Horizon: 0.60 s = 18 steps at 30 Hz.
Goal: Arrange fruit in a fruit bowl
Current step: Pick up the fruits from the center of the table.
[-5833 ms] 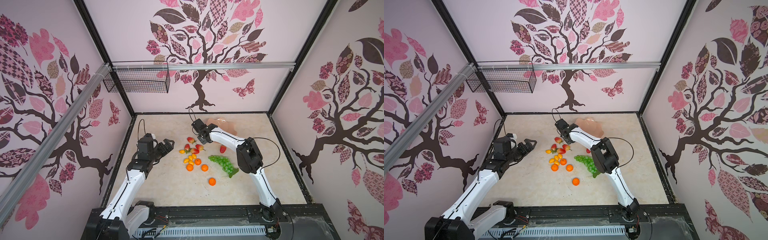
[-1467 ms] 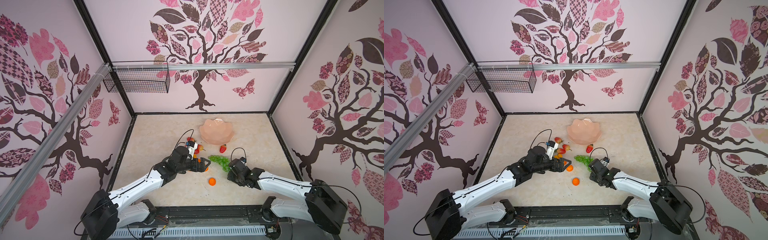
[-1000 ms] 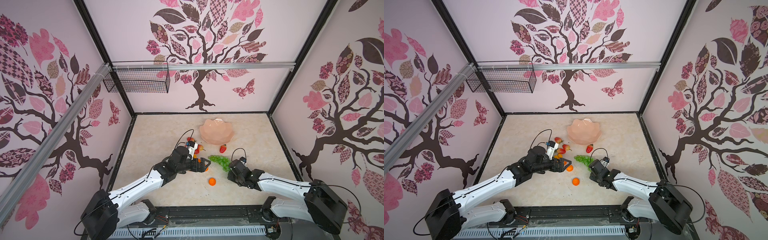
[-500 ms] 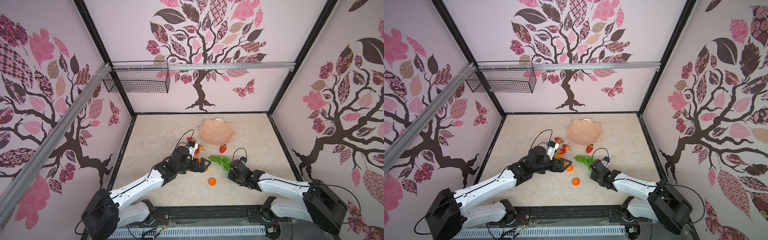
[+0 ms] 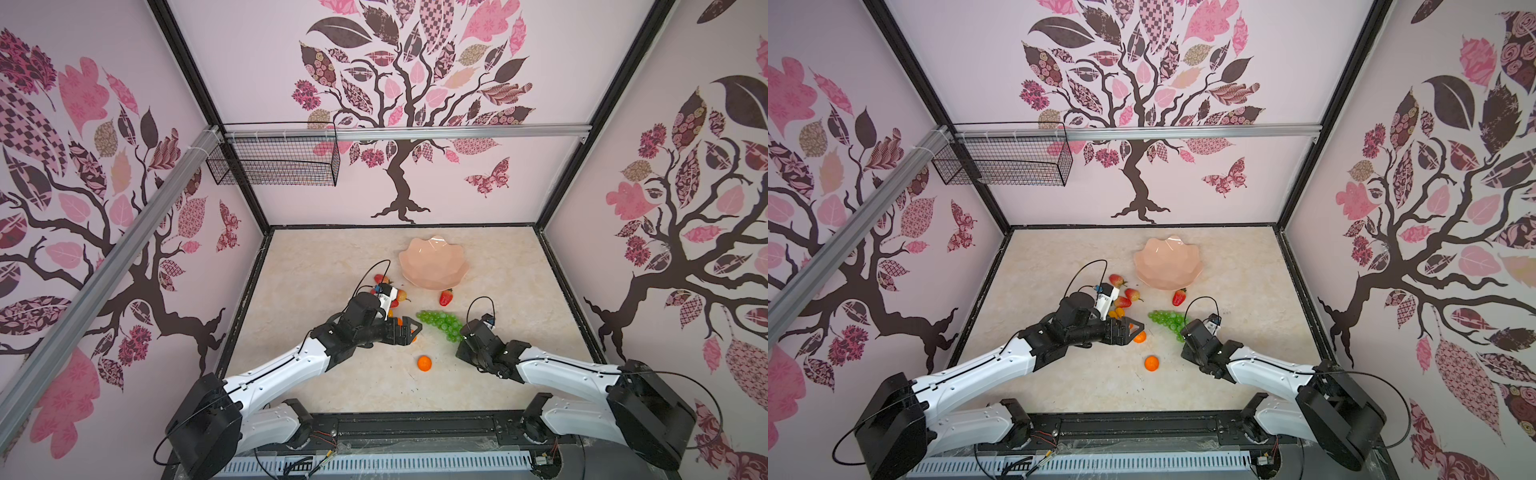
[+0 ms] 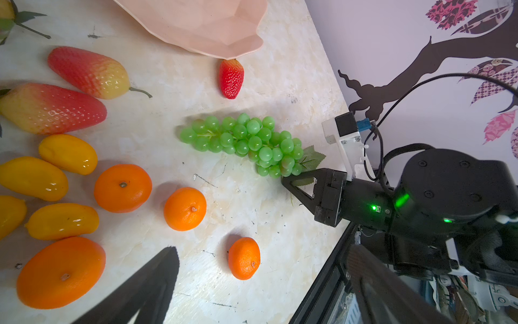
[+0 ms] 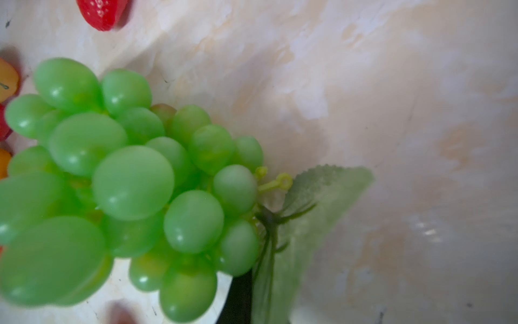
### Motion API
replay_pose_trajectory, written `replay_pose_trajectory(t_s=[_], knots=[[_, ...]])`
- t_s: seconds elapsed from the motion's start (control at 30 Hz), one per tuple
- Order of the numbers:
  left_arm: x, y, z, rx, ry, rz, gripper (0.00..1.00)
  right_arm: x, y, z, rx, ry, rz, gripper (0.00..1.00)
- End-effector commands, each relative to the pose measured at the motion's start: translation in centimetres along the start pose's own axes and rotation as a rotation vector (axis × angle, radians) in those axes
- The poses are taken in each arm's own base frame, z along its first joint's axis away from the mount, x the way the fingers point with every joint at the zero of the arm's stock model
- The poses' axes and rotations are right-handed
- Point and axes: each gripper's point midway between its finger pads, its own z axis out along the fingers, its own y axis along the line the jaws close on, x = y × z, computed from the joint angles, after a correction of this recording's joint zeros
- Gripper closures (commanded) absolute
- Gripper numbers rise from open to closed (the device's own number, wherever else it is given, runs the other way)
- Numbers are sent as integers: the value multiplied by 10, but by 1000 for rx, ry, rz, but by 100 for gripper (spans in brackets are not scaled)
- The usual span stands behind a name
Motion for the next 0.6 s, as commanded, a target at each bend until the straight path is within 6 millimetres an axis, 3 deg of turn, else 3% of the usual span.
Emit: replay_pose_trajectory(t_s=[0.0, 0.3, 0.57], knots=[[-16, -12, 1, 31, -30, 39, 2, -10, -8, -9, 39, -43, -18, 100], [-35, -24, 1, 43, -66, 82, 2, -46, -1, -48, 37, -187, -67, 100], [-56, -37, -4, 44, -112, 122, 2, -78, 18, -89, 0, -288, -149, 100]])
